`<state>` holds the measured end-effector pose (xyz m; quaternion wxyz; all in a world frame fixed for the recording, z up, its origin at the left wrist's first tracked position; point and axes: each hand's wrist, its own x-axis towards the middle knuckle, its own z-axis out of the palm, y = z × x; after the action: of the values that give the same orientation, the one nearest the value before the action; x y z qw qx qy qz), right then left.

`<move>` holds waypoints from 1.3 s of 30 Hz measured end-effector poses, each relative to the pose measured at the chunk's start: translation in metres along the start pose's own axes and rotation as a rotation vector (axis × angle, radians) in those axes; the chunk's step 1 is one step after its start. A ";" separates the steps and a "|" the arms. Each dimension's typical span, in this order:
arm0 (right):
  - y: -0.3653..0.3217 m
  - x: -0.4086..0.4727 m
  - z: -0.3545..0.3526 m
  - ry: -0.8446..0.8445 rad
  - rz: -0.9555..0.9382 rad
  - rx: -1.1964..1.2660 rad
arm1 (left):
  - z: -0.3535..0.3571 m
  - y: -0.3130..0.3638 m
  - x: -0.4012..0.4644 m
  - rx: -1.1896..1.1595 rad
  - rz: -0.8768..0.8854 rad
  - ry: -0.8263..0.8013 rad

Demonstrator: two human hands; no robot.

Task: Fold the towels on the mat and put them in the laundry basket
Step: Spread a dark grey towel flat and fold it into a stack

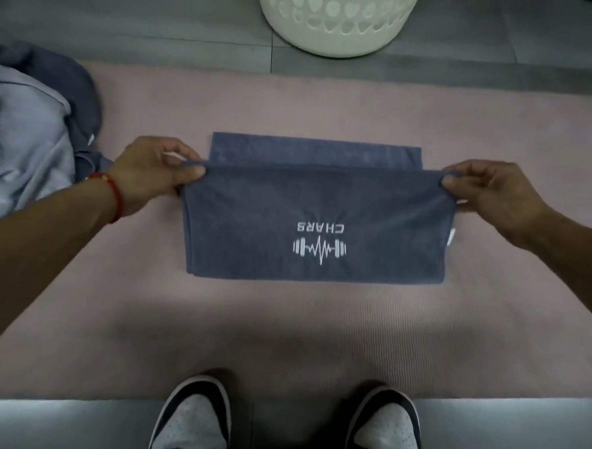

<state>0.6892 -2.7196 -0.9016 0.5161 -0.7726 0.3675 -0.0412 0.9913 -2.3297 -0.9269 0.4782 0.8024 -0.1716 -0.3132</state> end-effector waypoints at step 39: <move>0.055 0.080 0.129 -0.086 -0.554 -1.083 | 0.164 -0.037 0.066 1.195 0.469 0.003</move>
<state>0.7755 -2.6804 -1.0323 0.0343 -0.9931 0.1005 0.0500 0.9300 -2.4581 -1.0383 0.0046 0.8721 -0.4868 -0.0497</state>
